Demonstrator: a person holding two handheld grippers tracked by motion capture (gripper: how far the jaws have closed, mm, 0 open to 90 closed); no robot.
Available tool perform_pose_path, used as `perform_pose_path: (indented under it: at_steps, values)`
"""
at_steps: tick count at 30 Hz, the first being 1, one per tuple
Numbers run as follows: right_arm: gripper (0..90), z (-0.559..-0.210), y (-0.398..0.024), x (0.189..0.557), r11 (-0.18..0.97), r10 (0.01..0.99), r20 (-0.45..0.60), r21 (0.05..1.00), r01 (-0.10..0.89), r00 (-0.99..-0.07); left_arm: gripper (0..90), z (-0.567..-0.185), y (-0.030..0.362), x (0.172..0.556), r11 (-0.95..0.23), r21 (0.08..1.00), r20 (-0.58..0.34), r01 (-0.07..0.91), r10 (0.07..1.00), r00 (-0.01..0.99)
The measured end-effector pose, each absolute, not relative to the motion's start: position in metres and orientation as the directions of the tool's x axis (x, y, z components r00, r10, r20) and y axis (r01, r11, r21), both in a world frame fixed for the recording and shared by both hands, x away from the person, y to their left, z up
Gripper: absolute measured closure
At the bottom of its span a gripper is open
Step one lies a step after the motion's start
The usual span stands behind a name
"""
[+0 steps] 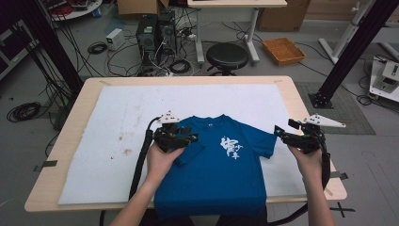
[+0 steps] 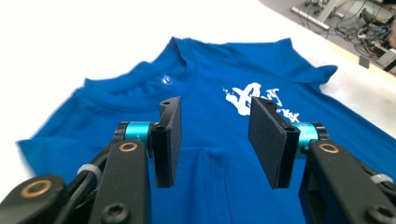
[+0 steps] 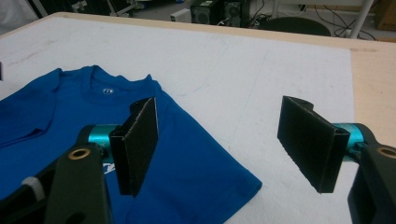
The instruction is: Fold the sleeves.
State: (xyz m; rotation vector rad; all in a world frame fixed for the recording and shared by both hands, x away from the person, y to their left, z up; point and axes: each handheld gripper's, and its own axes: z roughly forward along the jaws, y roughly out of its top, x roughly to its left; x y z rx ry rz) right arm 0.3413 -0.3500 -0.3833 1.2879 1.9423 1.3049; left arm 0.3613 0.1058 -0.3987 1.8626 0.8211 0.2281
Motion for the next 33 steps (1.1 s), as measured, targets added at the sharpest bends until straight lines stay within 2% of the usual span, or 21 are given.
perform_pose_path:
  at_steps: [6,7,9,10,13,16,19,28,31,32,33]
  values:
    - [39.9,-0.392,-0.359,0.345,0.089,0.894,0.141,0.874,0.477,-0.425,48.4,-0.391,0.148,0.342,-0.219,0.9,-0.139,0.376,0.675,0.725]
    - [47.3,-0.396,-0.362,0.348,0.088,0.893,0.149,0.867,0.49,-0.424,47.5,-0.391,0.153,0.34,-0.215,0.902,-0.137,0.375,0.681,0.72]
    - [48.5,-0.399,-0.363,0.349,0.086,0.893,0.157,0.861,0.501,-0.423,47.4,-0.392,0.169,0.334,-0.21,0.904,-0.132,0.372,0.691,0.711]
    - [54.3,-0.406,-0.366,0.355,0.079,0.899,0.171,0.843,0.533,-0.404,47.4,-0.393,0.179,0.332,-0.206,0.904,-0.131,0.374,0.699,0.703]
    - [56.8,-0.412,-0.369,0.361,0.066,0.902,0.193,0.822,0.566,-0.386,47.4,-0.397,0.198,0.327,-0.193,0.9,-0.143,0.391,0.717,0.682]
    - [64.1,-0.423,-0.372,0.369,0.038,0.903,0.233,0.793,0.608,-0.361,47.4,-0.401,0.215,0.325,-0.174,0.899,-0.159,0.403,0.727,0.668]
    - [66.2,-0.436,-0.371,0.378,0.012,0.909,0.271,0.742,0.67,-0.316,47.4,-0.403,0.225,0.325,-0.159,0.897,-0.174,0.413,0.733,0.658]
    - [66.3,-0.444,-0.364,0.388,0.012,0.925,0.259,0.711,0.703,-0.278,47.4,-0.403,0.232,0.324,-0.154,0.897,-0.181,0.414,0.727,0.663]
    - [73.8,-0.448,-0.361,0.39,0.032,0.925,0.247,0.707,0.707,-0.29,47.4,-0.403,0.23,0.324,-0.156,0.898,-0.181,0.412,0.721,0.669]
    - [83.3,-0.447,-0.357,0.389,0.067,0.922,0.221,0.717,0.694,-0.318,47.4,-0.403,0.23,0.324,-0.156,0.898,-0.181,0.412,0.72,0.669]
    - [88.4,-0.447,-0.356,0.388,0.072,0.92,0.22,0.719,0.692,-0.325,47.4,-0.403,0.229,0.324,-0.157,0.899,-0.18,0.41,0.72,0.67]
